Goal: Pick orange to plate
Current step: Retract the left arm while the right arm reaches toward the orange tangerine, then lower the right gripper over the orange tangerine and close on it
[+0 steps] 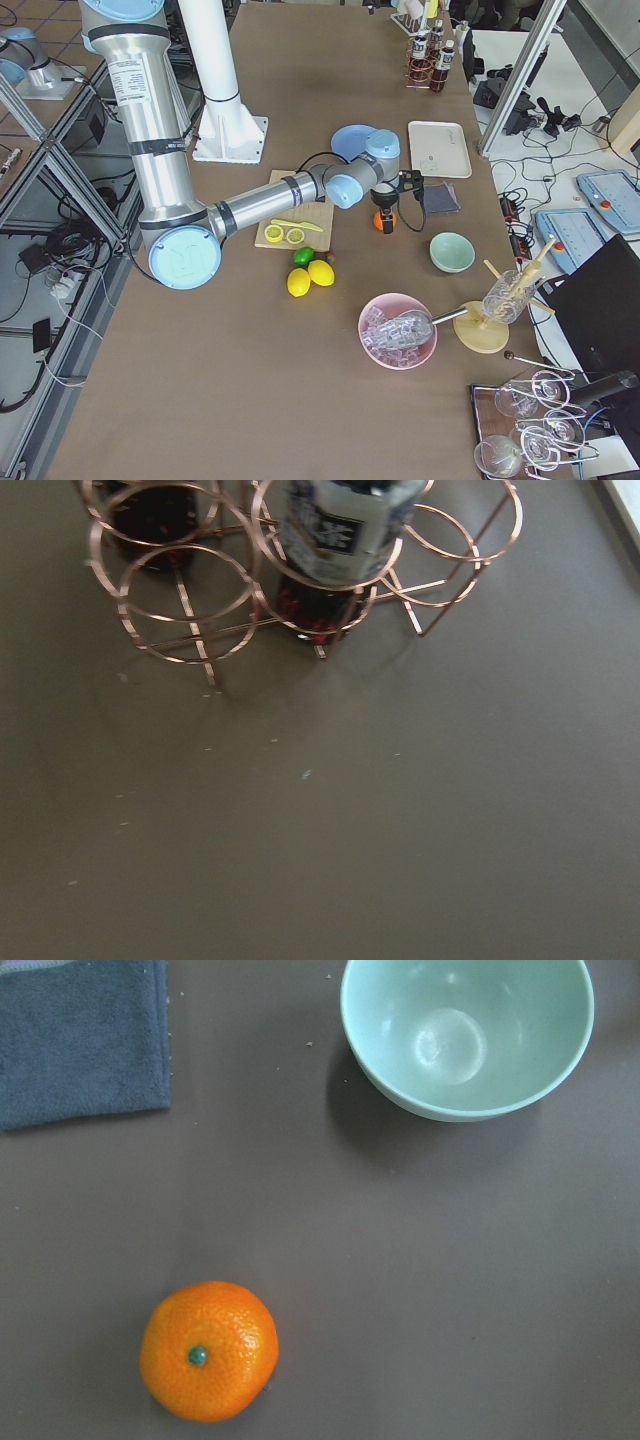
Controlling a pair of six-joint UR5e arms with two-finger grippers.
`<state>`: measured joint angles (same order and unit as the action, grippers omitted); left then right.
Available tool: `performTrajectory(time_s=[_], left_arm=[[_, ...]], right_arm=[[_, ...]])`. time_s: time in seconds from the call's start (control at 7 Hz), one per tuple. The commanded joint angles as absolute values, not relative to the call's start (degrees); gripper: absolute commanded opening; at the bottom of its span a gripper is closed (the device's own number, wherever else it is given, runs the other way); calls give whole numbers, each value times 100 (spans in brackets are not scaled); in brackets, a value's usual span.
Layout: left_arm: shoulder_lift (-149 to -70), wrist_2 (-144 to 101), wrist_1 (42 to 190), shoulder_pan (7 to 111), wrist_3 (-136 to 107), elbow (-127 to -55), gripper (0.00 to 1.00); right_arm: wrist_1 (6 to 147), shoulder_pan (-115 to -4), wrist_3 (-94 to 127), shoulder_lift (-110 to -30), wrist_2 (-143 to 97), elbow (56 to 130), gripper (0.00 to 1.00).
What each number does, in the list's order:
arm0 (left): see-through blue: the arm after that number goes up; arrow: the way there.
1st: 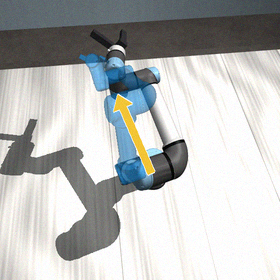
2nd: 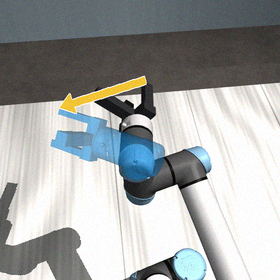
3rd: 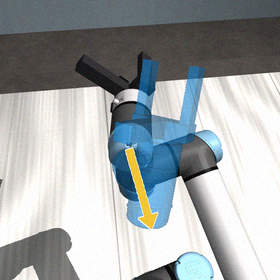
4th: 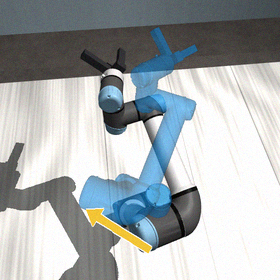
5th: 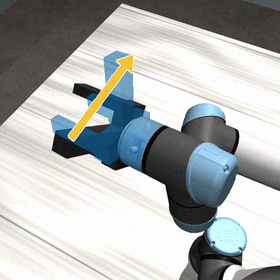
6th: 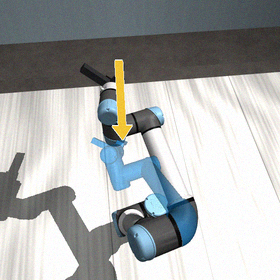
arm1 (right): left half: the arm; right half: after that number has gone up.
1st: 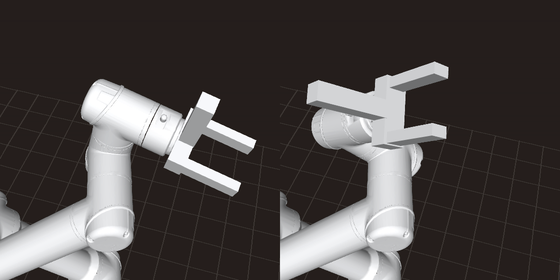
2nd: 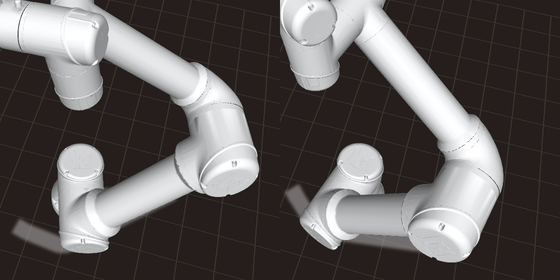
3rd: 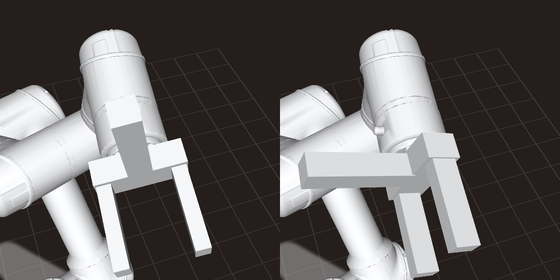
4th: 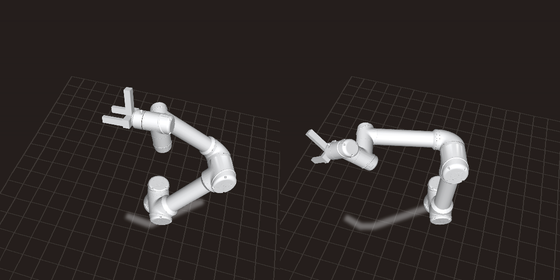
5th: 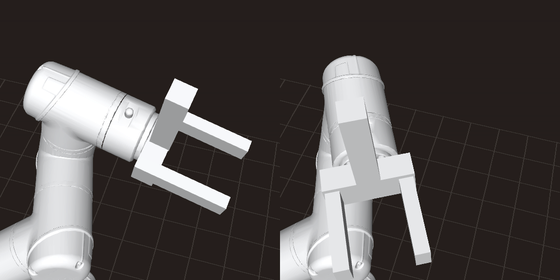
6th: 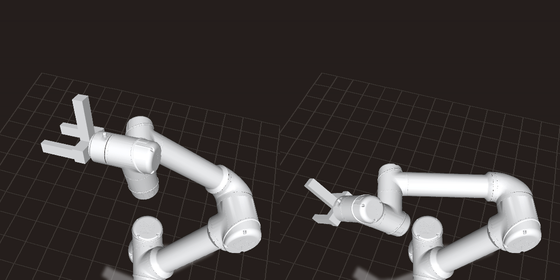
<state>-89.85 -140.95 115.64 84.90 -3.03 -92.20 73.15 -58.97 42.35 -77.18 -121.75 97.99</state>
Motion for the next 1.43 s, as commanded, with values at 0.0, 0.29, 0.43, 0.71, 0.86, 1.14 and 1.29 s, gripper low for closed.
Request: performTrajectory(time_s=[0.0, 0.29, 0.43, 0.71, 0.86, 1.14, 1.29], left_arm=[[-8658, -13550, 10050, 9253, 1071, -9105, 99], [-8552, -12832, 9950, 9308, 1160, -9114, 99], [-8491, -12849, 9941, 9308, 1160, -9149, 99], [-8481, -12850, 9940, 9308, 1160, -9158, 99], [-8481, -12858, 9940, 9308, 1160, -9158, 99], [-8455, -13155, 9932, 9308, 1160, -9141, 99], [-8455, -13183, 9932, 9308, 1160, -9149, 99]], right_arm=[[7602, -5714, 4236, -7401, -12059, 9634, 100], [7594, -5538, 4254, -6946, -11850, 9108, 100], [7542, -5380, 4498, -6856, -11813, 8992, 100], [7497, -5256, 4544, -6566, -11734, 8563, 100], [7471, -5238, 4518, -6618, -11690, 8543, 100], [7270, -5194, 4544, -6609, -11663, 8403, 100], [7260, -5168, 4544, -6627, -11663, 8385, 100]])
